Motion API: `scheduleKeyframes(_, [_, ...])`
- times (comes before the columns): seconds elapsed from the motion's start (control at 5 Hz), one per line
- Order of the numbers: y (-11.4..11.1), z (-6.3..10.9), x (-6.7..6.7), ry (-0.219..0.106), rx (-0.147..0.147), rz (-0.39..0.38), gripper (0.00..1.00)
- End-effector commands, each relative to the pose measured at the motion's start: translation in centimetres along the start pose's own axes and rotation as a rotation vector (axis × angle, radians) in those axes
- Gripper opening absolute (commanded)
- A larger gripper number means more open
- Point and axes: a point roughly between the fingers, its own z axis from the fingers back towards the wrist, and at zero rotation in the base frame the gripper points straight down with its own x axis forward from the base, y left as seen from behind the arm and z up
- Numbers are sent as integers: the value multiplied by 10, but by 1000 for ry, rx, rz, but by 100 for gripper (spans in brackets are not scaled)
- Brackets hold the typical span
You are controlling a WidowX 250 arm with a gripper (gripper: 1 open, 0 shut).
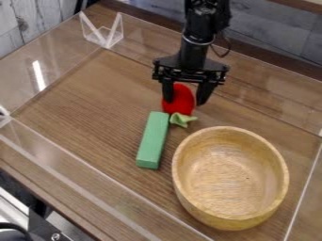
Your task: Move the red fruit to the right
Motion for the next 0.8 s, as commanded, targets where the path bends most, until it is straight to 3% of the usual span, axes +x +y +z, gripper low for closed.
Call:
scheduleKeyframes(0.0, [-6,36,7,-67,-55,-36,0])
scheduleKeyframes(0.4, [-8,33,21,-65,-71,-81,0])
scheduleKeyframes(0.6, [-7,28,23,-59,-63,-94,0])
